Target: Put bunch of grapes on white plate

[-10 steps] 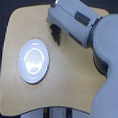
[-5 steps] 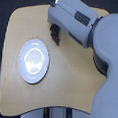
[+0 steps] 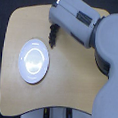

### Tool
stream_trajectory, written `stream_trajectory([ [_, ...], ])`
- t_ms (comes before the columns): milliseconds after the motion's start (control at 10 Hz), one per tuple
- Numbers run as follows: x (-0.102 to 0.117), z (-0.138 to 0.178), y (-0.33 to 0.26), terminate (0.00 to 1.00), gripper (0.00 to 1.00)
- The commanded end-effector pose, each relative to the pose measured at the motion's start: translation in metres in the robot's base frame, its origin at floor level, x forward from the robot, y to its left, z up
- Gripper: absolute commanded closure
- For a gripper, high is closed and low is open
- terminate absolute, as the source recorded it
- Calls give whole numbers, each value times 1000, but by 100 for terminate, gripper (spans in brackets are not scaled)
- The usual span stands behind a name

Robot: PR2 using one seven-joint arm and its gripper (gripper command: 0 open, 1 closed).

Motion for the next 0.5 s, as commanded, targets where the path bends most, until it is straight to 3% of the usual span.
stream_trajectory([
  [0,-17,40,-1,0,100],
  [400,-43,92,-9,0,100],
])
